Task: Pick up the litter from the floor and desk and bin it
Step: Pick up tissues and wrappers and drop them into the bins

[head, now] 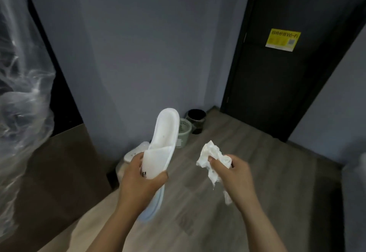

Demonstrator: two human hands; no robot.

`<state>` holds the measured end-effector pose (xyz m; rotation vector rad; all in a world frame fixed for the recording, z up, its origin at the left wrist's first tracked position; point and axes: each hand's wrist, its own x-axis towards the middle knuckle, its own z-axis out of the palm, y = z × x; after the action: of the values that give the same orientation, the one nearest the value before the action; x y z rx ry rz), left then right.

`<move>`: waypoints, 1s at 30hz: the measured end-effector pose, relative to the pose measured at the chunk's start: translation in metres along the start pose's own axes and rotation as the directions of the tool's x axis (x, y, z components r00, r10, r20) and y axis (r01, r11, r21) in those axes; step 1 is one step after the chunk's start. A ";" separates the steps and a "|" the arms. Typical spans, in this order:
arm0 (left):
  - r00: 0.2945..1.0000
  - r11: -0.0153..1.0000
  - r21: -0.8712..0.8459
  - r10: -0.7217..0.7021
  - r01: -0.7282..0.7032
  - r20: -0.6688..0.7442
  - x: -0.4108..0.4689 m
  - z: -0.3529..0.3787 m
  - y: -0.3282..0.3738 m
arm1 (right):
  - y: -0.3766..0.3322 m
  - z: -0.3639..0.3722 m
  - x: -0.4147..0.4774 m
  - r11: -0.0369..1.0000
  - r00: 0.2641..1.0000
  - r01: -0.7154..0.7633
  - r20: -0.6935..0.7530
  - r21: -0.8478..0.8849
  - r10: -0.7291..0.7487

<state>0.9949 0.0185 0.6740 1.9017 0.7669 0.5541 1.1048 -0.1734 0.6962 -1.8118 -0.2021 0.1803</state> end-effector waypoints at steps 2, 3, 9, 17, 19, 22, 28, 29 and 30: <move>0.999 1.000 -0.008 -0.004 0.005 0.045 0.043 0.008 0.005 | -0.009 0.011 0.039 1.000 1.000 0.000 0.000 -0.025 0.000; 0.998 1.000 -0.003 -0.004 0.004 0.062 0.063 0.012 0.008 | -0.013 0.015 0.057 1.000 1.000 -0.001 -0.008 -0.031 0.001; 0.993 1.000 -0.009 -0.012 0.013 0.121 0.170 0.051 0.019 | -0.019 0.028 0.152 0.999 0.998 -0.017 -0.056 -0.032 0.015; 0.991 1.000 -0.012 0.000 0.002 0.136 0.298 0.140 0.031 | 0.006 0.018 0.298 0.999 0.993 -0.038 -0.108 0.004 0.038; 0.992 1.000 -0.002 0.009 -0.009 0.127 0.333 0.171 0.038 | 0.010 0.013 0.345 0.999 0.993 -0.035 -0.113 0.013 0.036; 0.992 0.999 0.033 0.020 -0.024 0.121 0.386 0.216 0.057 | 0.008 -0.001 0.418 0.999 0.994 -0.032 -0.103 0.015 0.034; 0.992 0.997 0.016 0.075 -0.077 0.099 0.475 0.296 0.095 | 0.004 -0.027 0.540 1.000 0.996 -0.030 -0.087 -0.008 0.029; 0.993 0.998 0.019 0.061 -0.063 0.103 0.487 0.306 0.097 | 0.006 -0.028 0.556 0.999 0.996 -0.044 -0.081 0.001 0.043; 0.994 0.999 0.020 0.042 -0.044 0.106 0.499 0.316 0.099 | 0.009 -0.029 0.570 0.998 0.996 -0.059 -0.072 0.007 0.060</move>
<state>1.5797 0.1480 0.6551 1.9551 0.6676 0.4694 1.6666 -0.0707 0.6862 -1.8173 -0.0963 0.1567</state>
